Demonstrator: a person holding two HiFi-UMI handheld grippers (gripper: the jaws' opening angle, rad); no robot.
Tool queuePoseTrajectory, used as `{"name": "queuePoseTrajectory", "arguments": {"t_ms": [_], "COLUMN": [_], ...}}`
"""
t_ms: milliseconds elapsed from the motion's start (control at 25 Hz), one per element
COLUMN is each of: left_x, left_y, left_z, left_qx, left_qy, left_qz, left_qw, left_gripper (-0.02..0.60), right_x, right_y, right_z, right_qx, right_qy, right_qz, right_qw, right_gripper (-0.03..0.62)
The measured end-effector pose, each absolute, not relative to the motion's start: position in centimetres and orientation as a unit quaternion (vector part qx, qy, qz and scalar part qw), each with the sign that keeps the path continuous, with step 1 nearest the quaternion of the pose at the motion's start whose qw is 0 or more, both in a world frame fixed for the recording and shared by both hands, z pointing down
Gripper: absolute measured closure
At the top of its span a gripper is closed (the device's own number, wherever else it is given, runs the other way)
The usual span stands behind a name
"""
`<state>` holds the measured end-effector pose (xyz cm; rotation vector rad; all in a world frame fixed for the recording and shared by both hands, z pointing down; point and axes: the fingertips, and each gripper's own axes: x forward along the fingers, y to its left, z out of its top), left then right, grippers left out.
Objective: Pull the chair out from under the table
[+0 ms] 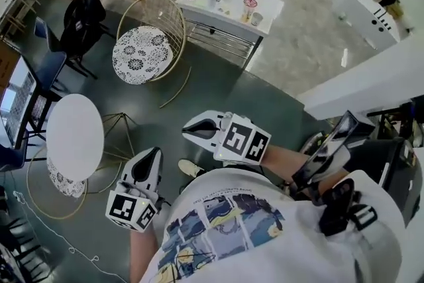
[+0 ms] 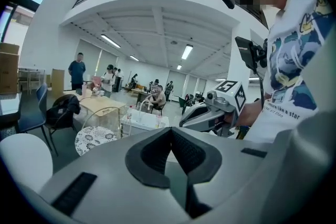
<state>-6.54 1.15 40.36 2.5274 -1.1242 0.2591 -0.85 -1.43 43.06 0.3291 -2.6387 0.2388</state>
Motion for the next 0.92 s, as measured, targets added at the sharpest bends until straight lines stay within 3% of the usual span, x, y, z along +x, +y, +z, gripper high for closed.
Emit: {"name": "queuePoseTrajectory", "arguments": {"t_ms": [560, 920], "left_x": [4.5, 5.6], "left_y": [4.1, 2.0], "left_z": [41.4, 42.5], "left_qx": [0.889, 0.883], "left_qy": [-0.395, -0.402], "left_qz": [0.121, 0.120], "left_qw": [0.199, 0.211], "left_gripper": [0.572, 0.572], "right_x": [9.8, 12.0], "right_y": [1.1, -1.9], "right_z": [44.2, 45.1], "right_qx": [0.122, 0.131], "right_qy": [-0.964, -0.964], "right_qz": [0.102, 0.110], "right_qw": [0.211, 0.202], "right_gripper": [0.583, 0.585]}}
